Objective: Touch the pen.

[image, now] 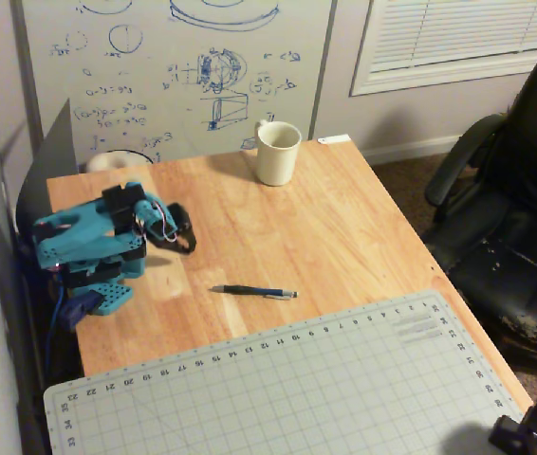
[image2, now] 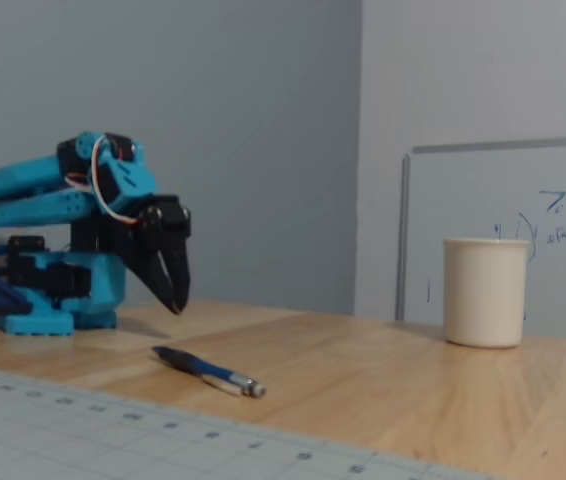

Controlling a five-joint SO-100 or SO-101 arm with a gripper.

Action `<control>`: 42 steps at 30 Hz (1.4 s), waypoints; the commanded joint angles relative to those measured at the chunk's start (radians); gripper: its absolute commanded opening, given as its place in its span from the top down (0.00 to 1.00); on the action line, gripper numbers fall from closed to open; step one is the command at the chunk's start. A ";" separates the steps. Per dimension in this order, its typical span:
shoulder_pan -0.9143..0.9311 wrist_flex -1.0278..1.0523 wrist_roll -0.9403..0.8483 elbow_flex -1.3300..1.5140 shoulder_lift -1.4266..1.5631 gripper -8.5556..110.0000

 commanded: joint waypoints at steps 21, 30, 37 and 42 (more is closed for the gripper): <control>0.198 -0.009 -0.002 -1.114 -1.149 0.92; 0.256 -0.009 -0.003 -1.339 -1.543 0.92; 0.272 -0.009 0.009 -1.470 -1.756 0.92; 0.328 -0.009 -0.003 -1.540 -1.856 0.92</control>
